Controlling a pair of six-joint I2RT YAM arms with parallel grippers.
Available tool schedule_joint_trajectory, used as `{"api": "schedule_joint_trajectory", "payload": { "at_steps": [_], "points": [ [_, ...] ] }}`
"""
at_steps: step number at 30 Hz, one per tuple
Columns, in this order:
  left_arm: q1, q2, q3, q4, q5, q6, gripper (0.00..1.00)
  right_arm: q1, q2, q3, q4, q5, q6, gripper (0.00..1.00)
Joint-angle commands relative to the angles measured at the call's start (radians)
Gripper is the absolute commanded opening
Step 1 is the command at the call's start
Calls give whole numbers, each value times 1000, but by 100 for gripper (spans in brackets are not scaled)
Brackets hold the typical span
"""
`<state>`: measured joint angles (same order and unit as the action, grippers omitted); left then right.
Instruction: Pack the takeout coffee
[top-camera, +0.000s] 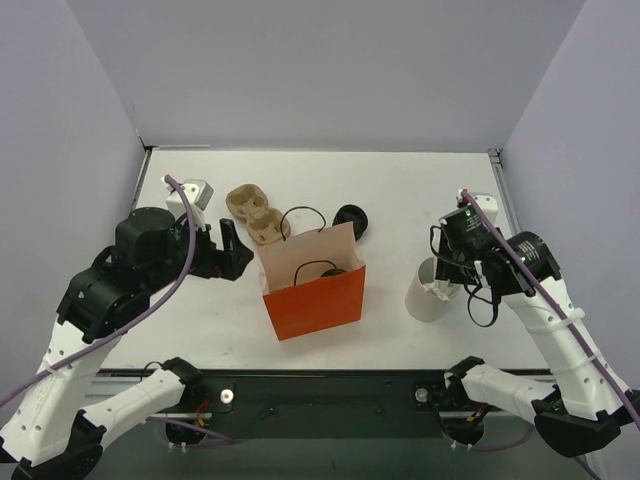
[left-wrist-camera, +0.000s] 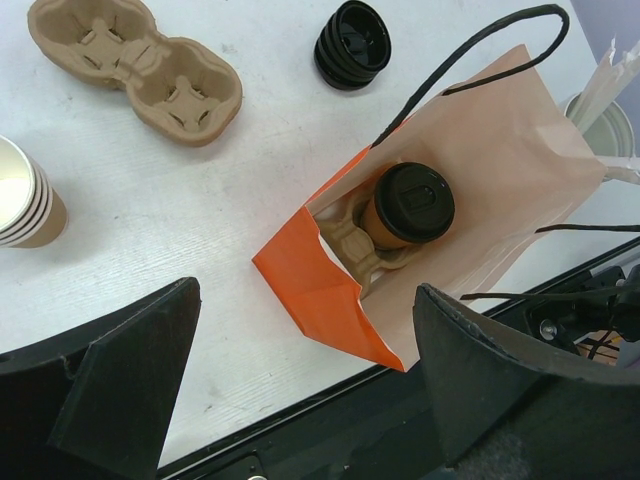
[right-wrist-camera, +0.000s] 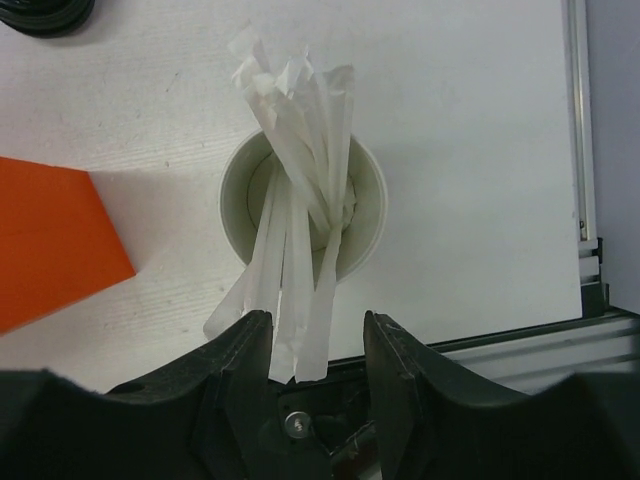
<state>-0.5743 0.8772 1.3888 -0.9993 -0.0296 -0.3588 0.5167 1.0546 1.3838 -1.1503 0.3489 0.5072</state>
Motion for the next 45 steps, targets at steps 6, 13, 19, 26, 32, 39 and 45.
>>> {"api": "schedule_joint_trajectory", "payload": {
  "at_steps": [6, 13, 19, 26, 32, 39, 45],
  "points": [
    [-1, 26, 35, 40, -9, 1, 97, -6, -51, -88, -77, -33, 57, 39],
    [-1, 39, 42, 48, -16, 6, 97, -6, -54, -104, -55, -33, 48, 30],
    [-1, 37, 39, 45, -24, 11, 97, -6, -47, -117, -46, -53, 50, 26],
    [-1, 25, 24, 54, -39, 15, 97, -6, -56, -147, -40, -71, 70, 27],
    [-1, 26, 21, 57, -41, 15, 97, -6, -47, -135, -31, -62, 60, 21],
    [-1, 23, 19, 56, -44, 15, 97, -6, -56, -135, -31, -71, 65, 23],
    [-1, 28, 23, 57, -41, 15, 97, -6, -58, -131, -31, -90, 73, 35]
  ]
}}
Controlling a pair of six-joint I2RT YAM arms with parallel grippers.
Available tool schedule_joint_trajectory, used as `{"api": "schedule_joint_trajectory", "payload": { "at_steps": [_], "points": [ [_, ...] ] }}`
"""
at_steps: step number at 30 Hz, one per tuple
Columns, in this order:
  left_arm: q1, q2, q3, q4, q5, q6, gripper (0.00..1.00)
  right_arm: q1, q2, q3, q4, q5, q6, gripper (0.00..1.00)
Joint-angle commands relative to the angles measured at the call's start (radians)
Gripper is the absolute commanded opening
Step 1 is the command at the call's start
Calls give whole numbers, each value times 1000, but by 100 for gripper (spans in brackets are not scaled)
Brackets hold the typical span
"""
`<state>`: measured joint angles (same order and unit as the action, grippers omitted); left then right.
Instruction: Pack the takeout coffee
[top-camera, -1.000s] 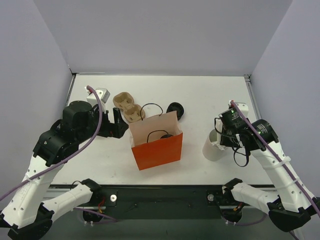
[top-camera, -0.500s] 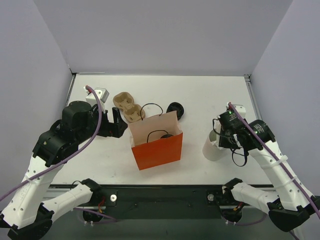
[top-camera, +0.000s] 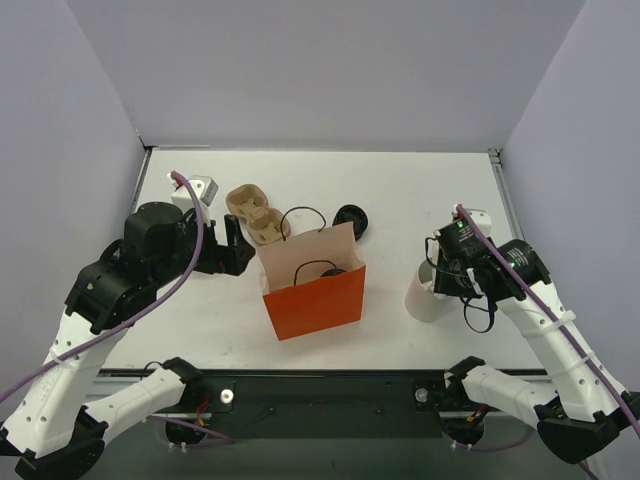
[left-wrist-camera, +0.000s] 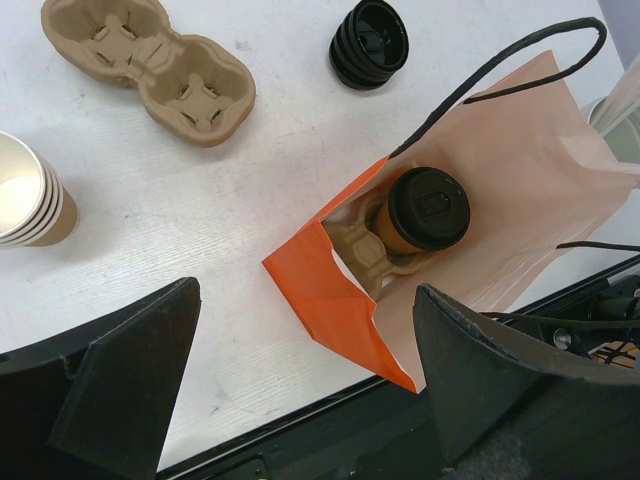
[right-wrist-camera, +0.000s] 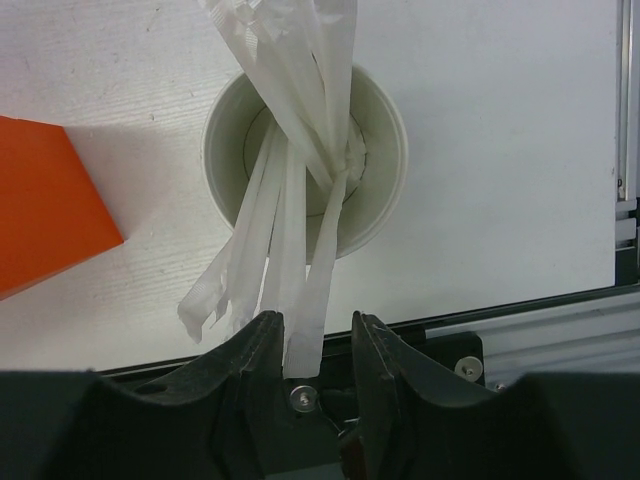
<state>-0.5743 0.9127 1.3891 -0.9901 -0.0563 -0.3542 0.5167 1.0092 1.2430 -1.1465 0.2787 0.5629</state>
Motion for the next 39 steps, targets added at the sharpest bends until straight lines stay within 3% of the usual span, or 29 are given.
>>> {"api": "schedule_joint_trajectory", "payload": {
  "at_steps": [1, 18, 23, 28, 39],
  "points": [
    [-1, -6, 22, 51, -14, 9, 97, -6, -14, 9, -33, -19, 20, 36],
    [-1, -14, 21, 44, -16, 9, 97, -6, -27, -33, -18, -32, 28, 29],
    [-1, -20, 19, 38, -22, 14, 97, -6, -29, -17, -24, -16, 25, 10],
    [-1, -20, 22, 34, -33, 23, 97, -6, -17, 71, -61, 42, 6, 1],
    [-1, -28, 16, 50, -40, 27, 97, -6, 45, 396, -200, 210, -66, 0]
  ]
}}
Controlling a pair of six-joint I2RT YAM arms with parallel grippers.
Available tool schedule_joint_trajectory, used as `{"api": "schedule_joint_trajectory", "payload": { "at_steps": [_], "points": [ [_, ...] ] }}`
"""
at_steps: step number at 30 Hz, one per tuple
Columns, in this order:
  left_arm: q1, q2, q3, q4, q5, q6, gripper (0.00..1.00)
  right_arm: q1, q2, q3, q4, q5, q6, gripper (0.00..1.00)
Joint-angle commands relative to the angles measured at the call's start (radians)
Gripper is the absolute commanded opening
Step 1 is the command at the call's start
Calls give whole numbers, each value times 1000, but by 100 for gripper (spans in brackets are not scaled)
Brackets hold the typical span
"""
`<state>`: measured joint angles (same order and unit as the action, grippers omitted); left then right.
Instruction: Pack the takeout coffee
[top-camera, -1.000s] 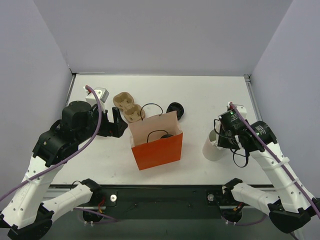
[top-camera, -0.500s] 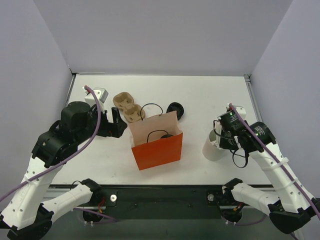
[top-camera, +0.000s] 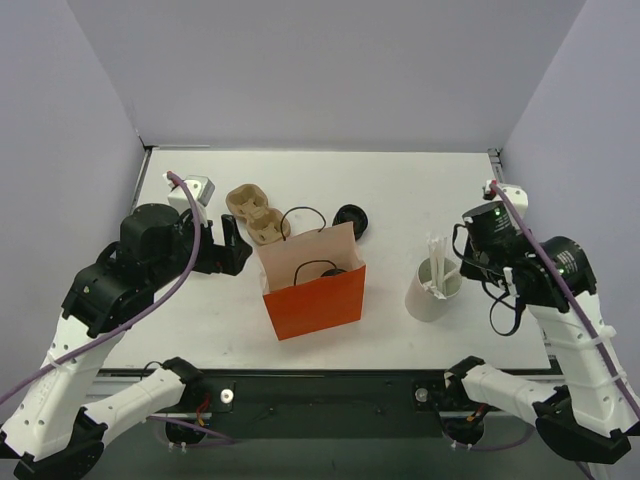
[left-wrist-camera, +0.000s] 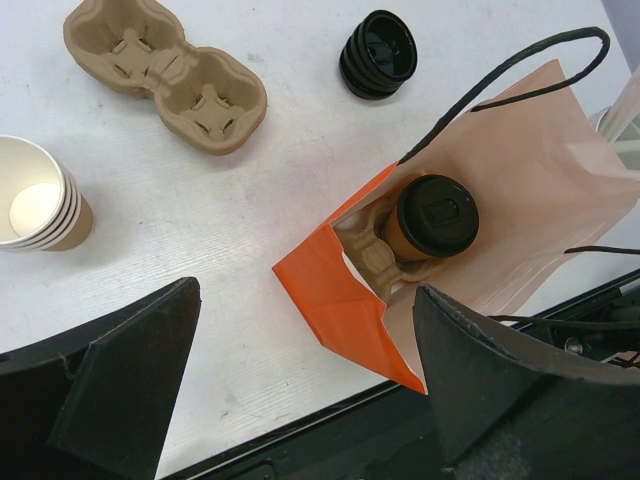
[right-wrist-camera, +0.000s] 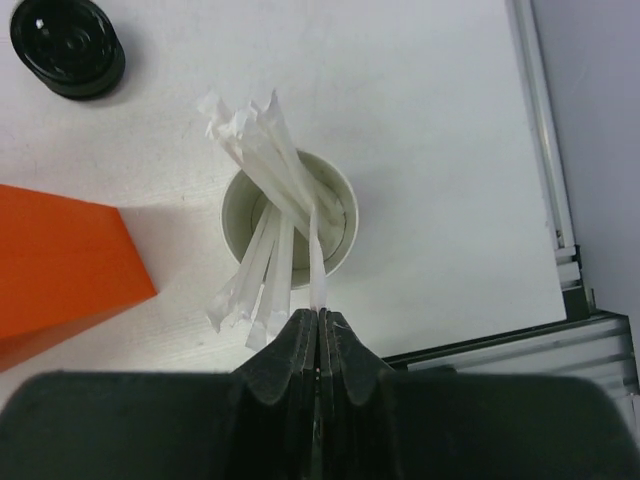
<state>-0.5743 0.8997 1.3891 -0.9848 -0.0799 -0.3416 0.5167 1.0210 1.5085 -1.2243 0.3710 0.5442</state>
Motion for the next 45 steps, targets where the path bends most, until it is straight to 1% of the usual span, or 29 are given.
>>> {"api": "schedule_joint_trajectory", "payload": {
  "at_steps": [1, 2, 4, 5, 6, 8, 10, 11, 13, 14, 15, 16, 19, 20, 21, 23, 24, 26, 27, 29, 30, 34, 36, 38, 45],
  "points": [
    [-1, -18, 18, 44, -20, 18, 97, -6, 39, 159, -135, 159, -58, 0],
    [-1, -19, 18, 44, -21, 19, 97, -4, 45, 218, -136, 184, -70, 0],
    [-1, -22, 21, 44, -24, 26, 97, -6, 62, 271, -130, 242, -122, 0],
    [-1, -22, 24, 43, -23, 27, 97, -6, 74, 327, -116, 250, -148, 0],
    [-1, -24, 25, 41, -24, 29, 97, -6, 74, 349, -95, 250, -208, 0],
    [-1, -27, 30, 38, -21, 30, 97, -6, 79, 386, -20, 220, -266, 0],
    [-1, -25, 34, 35, -21, 30, 97, -6, 82, 436, 50, 162, -331, 0],
    [-1, -25, 37, 32, -23, 30, 97, -6, 80, 447, 75, 84, -342, 0],
    [-1, -27, 41, 31, -24, 29, 97, -6, 82, 466, 127, 17, -351, 0],
    [-1, -27, 44, 31, -24, 27, 97, -6, 91, 479, 135, -42, -346, 0],
    [-1, -28, 45, 29, -24, 26, 97, -3, 91, 496, 144, -65, -343, 0],
    [-1, -28, 47, 28, -26, 23, 97, -3, 93, 498, 169, -93, -339, 0],
    [-1, -28, 51, 25, -26, 16, 97, -1, 73, 478, 256, -242, -348, 0],
    [-1, -30, 53, 23, -27, 15, 97, -1, 62, 472, 281, -345, -357, 0],
    [-1, -30, 54, 23, -30, 13, 97, -1, 56, 463, 328, -397, -356, 0],
    [-1, -28, 54, 20, -34, 10, 97, 0, 57, 466, 359, -475, -330, 0],
    [-1, -28, 56, 18, -34, 10, 97, 0, 60, 469, 382, -539, -319, 0],
    [-1, -27, 57, 15, -35, 10, 97, 0, 77, 492, 390, -605, -284, 0],
    [-1, -25, 57, 14, -38, 10, 97, 0, 82, 498, 396, -679, -276, 0],
    [-1, -24, 56, 15, -43, 10, 97, 5, 83, 499, 407, -742, -256, 0],
    [-1, -21, 54, 15, -41, 13, 97, 3, 82, 496, 419, -801, -248, 0],
    [-1, -2, 64, 15, -40, 23, 97, 3, 80, 480, 428, -912, -195, 0],
    [-1, 2, 68, 15, -40, 23, 97, 6, 74, 420, 448, -940, -170, 0],
    [-1, 8, 74, 18, -40, 21, 97, 12, 59, 353, 460, -951, -150, 0],
    [-1, 10, 87, 3, -46, 29, 97, 46, 59, 234, 503, -940, -116, 1]
  ]
}}
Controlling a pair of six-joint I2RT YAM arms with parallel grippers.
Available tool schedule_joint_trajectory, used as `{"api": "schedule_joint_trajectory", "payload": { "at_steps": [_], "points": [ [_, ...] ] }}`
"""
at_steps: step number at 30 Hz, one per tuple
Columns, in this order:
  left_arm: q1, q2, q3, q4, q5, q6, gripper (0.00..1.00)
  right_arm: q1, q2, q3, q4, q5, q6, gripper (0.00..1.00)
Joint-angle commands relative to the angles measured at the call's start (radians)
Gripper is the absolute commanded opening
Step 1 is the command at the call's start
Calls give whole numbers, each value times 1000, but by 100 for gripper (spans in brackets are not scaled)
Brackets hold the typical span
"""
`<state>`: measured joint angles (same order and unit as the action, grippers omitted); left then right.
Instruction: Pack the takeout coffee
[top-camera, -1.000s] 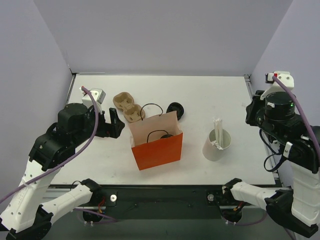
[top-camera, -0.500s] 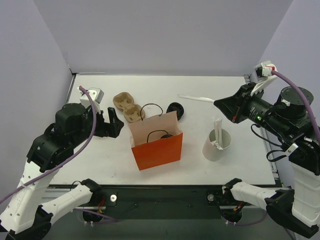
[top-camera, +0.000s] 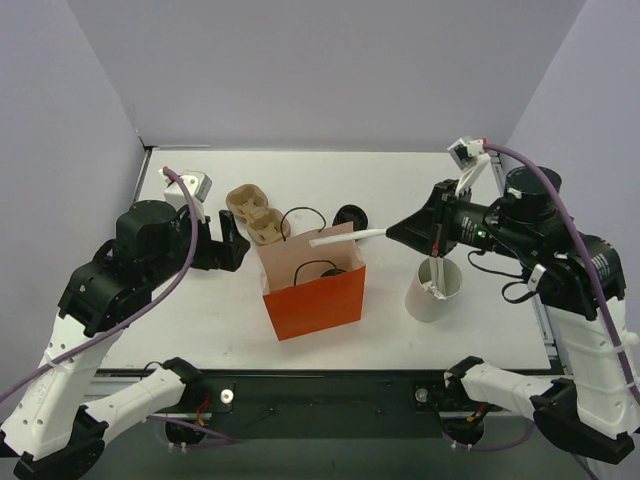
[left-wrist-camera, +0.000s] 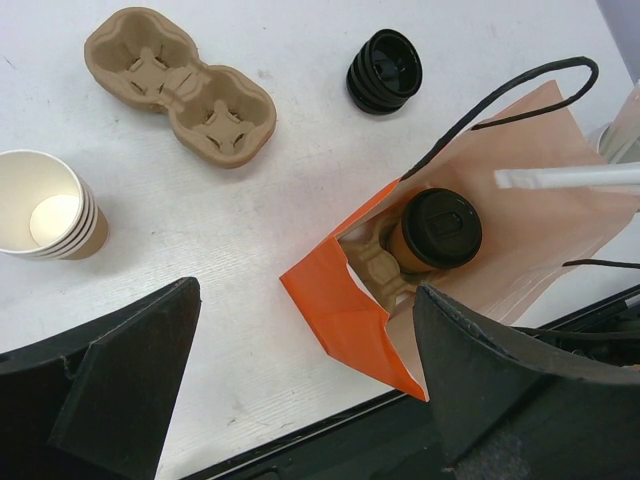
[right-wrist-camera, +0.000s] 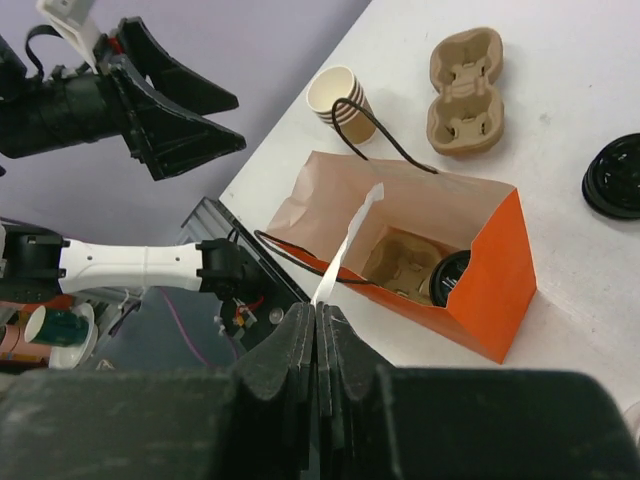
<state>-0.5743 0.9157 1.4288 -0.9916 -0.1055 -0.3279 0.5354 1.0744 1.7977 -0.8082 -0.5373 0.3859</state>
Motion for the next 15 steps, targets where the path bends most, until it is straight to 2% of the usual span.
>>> {"api": "schedule_joint_trajectory", "payload": {
  "at_steps": [1, 8, 9, 11, 14, 15],
  "points": [
    [-1, -9, 47, 8, -20, 15, 97, 34, 10, -70, 95, -27, 41, 1],
    [-1, -32, 16, 14, -25, 7, 97, 100, 113, -141, 231, -41, 79, 3],
    [-1, -32, 12, 16, -25, 7, 97, 121, 142, -146, 233, -43, 79, 7],
    [-1, -35, 7, 25, -25, 7, 97, 129, 169, -149, 225, -50, 87, 9],
    [-1, -40, 7, 34, -26, 9, 97, 124, 182, -152, 202, -37, 97, 21],
    [-1, -40, 9, 33, -28, 9, 97, 123, 183, -141, 193, -27, 103, 29]
  ]
}}
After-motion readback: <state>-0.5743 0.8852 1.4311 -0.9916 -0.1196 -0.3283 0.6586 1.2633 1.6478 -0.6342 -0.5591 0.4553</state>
